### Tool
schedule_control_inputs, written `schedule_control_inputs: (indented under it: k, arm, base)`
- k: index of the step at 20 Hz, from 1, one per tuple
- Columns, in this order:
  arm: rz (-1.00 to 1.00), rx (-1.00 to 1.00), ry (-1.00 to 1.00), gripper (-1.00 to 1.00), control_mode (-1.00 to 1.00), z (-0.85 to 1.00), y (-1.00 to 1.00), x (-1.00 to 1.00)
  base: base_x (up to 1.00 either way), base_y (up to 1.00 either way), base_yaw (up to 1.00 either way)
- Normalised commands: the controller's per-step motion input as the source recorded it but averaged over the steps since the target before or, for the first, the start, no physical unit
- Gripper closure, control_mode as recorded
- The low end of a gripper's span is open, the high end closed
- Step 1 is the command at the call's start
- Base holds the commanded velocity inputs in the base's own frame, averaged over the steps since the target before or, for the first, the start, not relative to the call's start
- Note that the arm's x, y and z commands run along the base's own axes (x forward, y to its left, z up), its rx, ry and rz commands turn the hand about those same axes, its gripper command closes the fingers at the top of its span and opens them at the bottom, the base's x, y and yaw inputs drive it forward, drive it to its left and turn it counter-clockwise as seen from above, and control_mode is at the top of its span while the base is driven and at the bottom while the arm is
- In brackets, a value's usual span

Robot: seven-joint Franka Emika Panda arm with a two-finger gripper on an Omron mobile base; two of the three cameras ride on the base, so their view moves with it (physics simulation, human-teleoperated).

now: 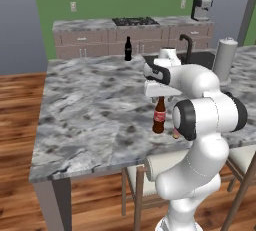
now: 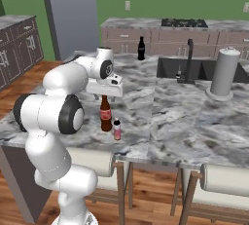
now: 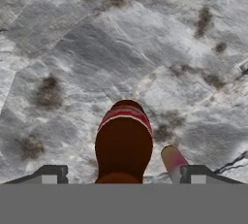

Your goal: Place the large bottle from the dining counter next to the other large bottle outside the sink, and place the small bottle from the dining counter next to the other small bottle inside the sink.

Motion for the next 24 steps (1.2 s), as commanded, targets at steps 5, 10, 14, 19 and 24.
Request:
schedule_control_inputs:
  k: [5, 10, 14, 19, 24]
  arm:
    - [0.0, 0.0, 0.0, 1.0, -1.0, 0.0, 0.0, 0.0]
    - [0.0, 0.0, 0.0, 1.0, -1.0, 0.0, 0.0, 0.0]
    - [0.0, 0.0, -0.01, 1.0, -1.0, 0.02, 0.2, 0.0]
    - [0.0, -0.02, 0.0, 1.0, -1.0, 0.48, 0.33, 0.0]
    - [0.0, -0.05, 0.04, 1.0, -1.0, 0.61, 0.3, -0.14]
  base:
    - [0.0, 0.0, 0.0]
    - [0.0, 0.0, 0.0]
    - [0.0, 0.0, 0.0]
    - [0.0, 0.0, 0.0]
    - [0.0, 0.0, 0.0]
